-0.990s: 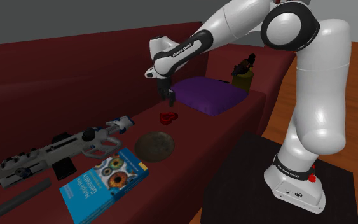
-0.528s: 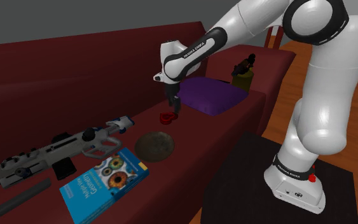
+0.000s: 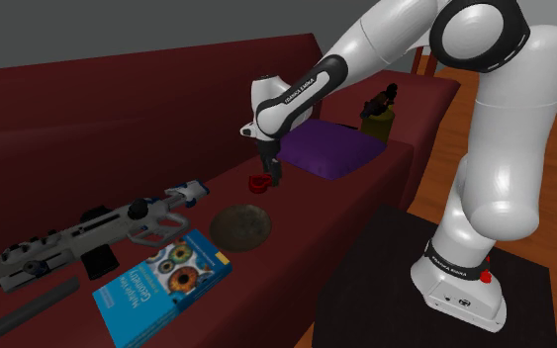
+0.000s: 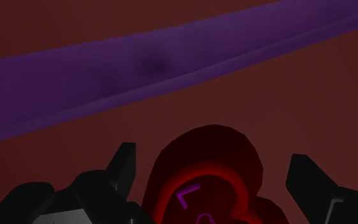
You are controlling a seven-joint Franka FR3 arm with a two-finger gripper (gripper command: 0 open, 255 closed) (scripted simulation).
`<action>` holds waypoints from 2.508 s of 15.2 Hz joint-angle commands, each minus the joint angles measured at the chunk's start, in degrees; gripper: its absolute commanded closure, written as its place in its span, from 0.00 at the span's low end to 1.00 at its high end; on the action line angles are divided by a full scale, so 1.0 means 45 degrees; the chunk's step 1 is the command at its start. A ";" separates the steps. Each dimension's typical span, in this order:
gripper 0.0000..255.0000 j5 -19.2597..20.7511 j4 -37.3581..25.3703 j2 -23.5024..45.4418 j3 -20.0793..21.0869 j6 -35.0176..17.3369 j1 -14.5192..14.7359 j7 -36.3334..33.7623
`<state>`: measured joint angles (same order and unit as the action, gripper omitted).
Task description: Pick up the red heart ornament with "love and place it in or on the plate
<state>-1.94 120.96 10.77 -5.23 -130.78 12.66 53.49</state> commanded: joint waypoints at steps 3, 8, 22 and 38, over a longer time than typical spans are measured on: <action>0.00 -0.0003 0.0017 0.0009 -0.0001 -0.0031 -0.0003 0.0005; 1.00 -0.0002 0.0016 0.0008 0.0000 -0.0029 -0.0001 0.0002; 1.00 0.0096 -0.0419 -0.0654 -0.0023 0.1064 0.0015 -0.0069; 1.00 0.0274 -0.0907 -0.2114 0.0367 0.2996 0.0485 -0.1045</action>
<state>-0.78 115.80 2.02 -4.14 -116.97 14.22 50.03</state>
